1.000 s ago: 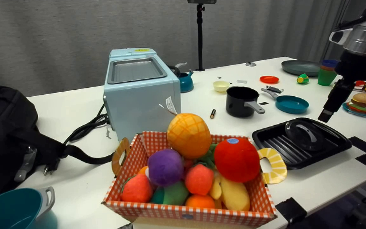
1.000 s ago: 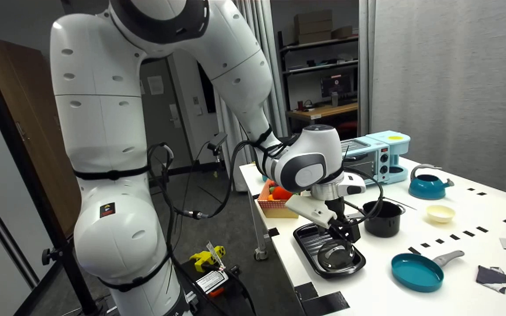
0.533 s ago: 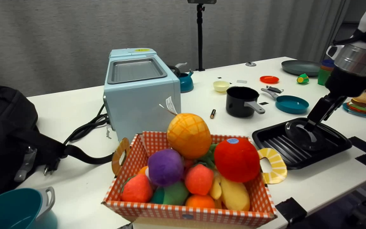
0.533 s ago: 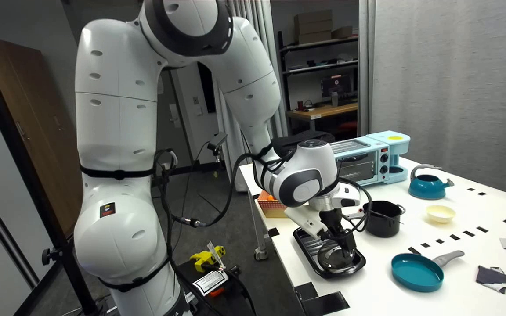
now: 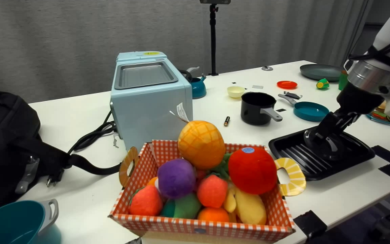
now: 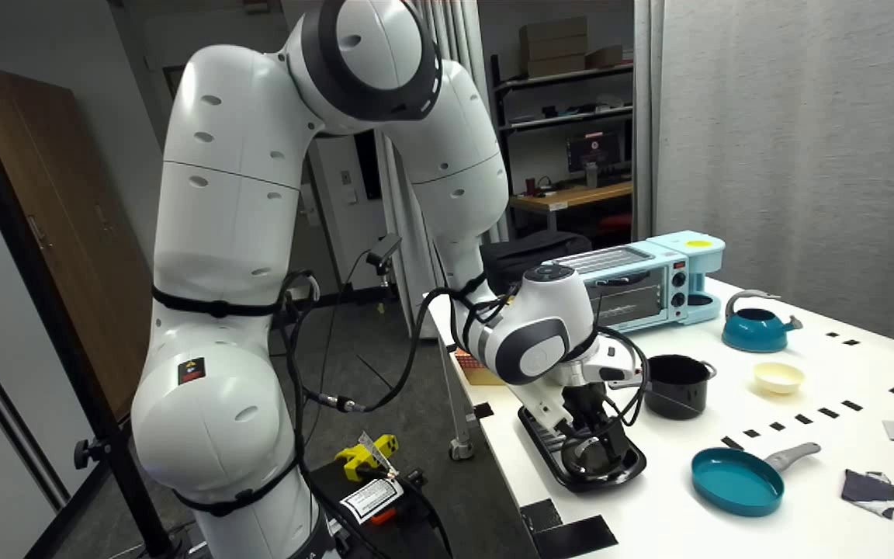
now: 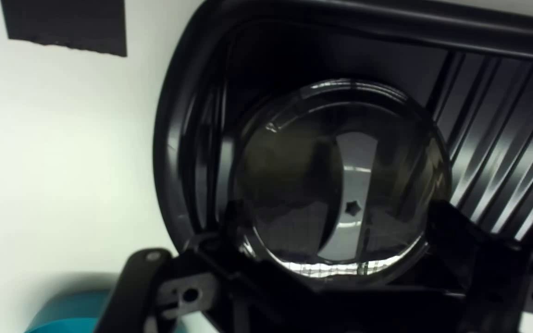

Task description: Pick the lid on the tray and put it on the blue pan

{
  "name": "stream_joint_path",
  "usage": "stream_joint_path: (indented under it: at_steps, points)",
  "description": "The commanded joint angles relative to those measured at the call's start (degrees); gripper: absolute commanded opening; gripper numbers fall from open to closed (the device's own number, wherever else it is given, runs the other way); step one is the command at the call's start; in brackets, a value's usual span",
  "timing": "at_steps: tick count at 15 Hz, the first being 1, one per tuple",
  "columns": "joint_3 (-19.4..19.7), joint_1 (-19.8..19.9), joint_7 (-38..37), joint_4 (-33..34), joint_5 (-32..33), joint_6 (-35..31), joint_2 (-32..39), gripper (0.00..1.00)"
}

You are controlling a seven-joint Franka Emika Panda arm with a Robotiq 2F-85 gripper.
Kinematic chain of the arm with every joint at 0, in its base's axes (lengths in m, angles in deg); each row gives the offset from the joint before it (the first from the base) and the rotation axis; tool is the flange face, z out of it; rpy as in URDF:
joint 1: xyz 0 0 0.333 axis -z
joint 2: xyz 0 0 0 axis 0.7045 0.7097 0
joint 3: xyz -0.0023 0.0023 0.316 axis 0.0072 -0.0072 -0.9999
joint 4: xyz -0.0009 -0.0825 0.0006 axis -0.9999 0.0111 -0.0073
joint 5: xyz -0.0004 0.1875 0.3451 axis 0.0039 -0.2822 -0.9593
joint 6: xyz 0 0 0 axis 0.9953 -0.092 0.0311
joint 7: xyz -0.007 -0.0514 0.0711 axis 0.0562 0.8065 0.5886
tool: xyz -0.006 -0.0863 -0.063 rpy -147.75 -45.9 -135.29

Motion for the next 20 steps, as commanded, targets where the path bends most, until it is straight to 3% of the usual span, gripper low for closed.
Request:
stream_joint_path:
  at_steps: [1,3,4,9,11,15,16,20]
  points:
    - [0.7,-1.7,-2.3,1.2,-1.5,-2.9,3.1,1.0]
    - [0.8,-2.0,-3.1,1.4,-1.7,-3.6,3.8,0.97]
    - [0.9,-2.2,-3.4,1.4,-1.8,-3.6,3.9,0.78]
    - [1.6,-3.2,-4.5,1.4,-2.4,-3.6,3.5,0.52]
    - [1.8,-3.5,-5.0,1.8,-2.8,-3.4,3.9,0.31]
    - [2.0,-3.8,-6.0,2.6,-3.3,-3.5,4.0,0.04]
    - [2.0,-3.8,-6.3,2.7,-3.4,-3.5,4.1,0.0]
    - [1.8,-3.1,-7.6,3.1,-4.7,-3.4,3.9,0.05]
